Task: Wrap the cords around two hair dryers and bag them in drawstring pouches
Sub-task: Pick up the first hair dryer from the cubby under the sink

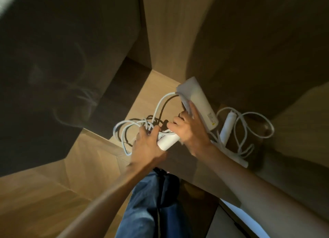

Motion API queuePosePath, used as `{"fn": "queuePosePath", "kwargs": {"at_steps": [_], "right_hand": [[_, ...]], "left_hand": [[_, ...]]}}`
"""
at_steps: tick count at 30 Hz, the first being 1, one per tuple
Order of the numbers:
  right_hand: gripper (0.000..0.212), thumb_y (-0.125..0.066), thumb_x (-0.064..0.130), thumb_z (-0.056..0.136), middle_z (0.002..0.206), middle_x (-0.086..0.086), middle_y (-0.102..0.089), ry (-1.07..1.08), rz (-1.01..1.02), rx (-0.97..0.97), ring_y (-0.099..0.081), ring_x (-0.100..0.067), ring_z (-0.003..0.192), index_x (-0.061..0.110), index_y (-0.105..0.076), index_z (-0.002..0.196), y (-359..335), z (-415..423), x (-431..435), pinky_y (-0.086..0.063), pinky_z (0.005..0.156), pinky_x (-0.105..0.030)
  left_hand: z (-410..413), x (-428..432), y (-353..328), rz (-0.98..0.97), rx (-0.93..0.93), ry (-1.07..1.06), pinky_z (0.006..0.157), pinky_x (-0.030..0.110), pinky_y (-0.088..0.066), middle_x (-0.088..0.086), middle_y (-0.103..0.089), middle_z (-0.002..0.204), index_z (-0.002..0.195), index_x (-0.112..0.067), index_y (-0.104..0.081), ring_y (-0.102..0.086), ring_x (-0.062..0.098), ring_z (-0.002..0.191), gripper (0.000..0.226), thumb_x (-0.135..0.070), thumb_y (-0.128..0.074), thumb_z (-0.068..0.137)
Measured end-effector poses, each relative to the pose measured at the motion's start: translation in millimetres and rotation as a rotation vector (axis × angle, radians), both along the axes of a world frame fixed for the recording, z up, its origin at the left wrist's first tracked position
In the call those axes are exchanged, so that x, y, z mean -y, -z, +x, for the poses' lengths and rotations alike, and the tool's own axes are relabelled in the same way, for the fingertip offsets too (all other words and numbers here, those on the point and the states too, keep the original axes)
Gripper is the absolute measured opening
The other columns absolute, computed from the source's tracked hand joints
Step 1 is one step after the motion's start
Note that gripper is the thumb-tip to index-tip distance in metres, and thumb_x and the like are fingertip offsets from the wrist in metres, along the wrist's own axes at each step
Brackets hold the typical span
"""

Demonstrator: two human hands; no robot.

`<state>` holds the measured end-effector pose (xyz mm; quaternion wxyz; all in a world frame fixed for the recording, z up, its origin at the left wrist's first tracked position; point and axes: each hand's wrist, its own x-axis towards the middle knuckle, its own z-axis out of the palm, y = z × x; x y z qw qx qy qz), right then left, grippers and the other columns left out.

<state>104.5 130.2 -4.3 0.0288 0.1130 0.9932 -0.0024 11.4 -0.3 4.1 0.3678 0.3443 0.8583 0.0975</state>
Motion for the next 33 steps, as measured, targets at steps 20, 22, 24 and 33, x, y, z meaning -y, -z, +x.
{"fn": "queuePosePath", "kwargs": {"at_steps": [20, 22, 24, 33], "right_hand": [[0.036, -0.068, 0.007, 0.077, 0.137, -0.011, -0.051, 0.383, -0.111, -0.318, -0.046, -0.028, 0.126, 0.012, -0.062, 0.111, -110.8, 42.7, 33.2, -0.043, 0.098, -0.039], [0.04, -0.07, 0.015, 0.074, 0.144, -0.006, -0.044, 0.422, -0.116, -0.277, -0.035, -0.029, 0.131, 0.016, -0.059, 0.112, -109.8, 43.6, 32.4, -0.036, 0.105, -0.049], [0.052, -0.084, 0.02, 0.064, 0.138, -0.001, -0.051, 0.399, -0.121, -0.205, -0.035, -0.026, 0.13, 0.016, -0.063, 0.112, -102.6, 37.6, 27.9, -0.028, 0.109, -0.059], [0.052, -0.083, -0.004, 0.055, 0.09, -0.013, -0.069, 0.318, -0.151, -0.264, -0.064, -0.034, 0.084, 0.007, -0.07, 0.105, -89.5, 29.6, 18.7, -0.041, 0.099, -0.056]], "left_hand": [[-14.1, 5.7, -126.8, 0.252, 0.387, -0.118, 0.079, 0.047, -0.055, -0.001, -0.064, 0.095, 0.091, -0.023, -0.052, -0.061, 0.021, 0.094, 0.04, -0.034, -0.063, 0.055], [-15.0, 5.7, -125.8, 0.247, 0.391, -0.115, 0.078, 0.044, -0.055, -0.004, -0.063, 0.093, 0.088, -0.024, -0.051, -0.061, 0.021, 0.094, 0.036, -0.031, -0.064, 0.055], [-14.7, 6.5, -121.9, 0.241, 0.409, -0.123, 0.077, 0.042, -0.054, -0.006, -0.063, 0.09, 0.083, -0.025, -0.05, -0.061, 0.019, 0.093, 0.032, -0.027, -0.064, 0.055], [-18.6, 1.0, -114.7, 0.065, 0.211, 0.058, 0.084, 0.038, -0.05, 0.001, -0.059, 0.107, 0.111, -0.024, -0.051, -0.058, 0.023, 0.098, 0.047, -0.028, -0.073, 0.069]]}}
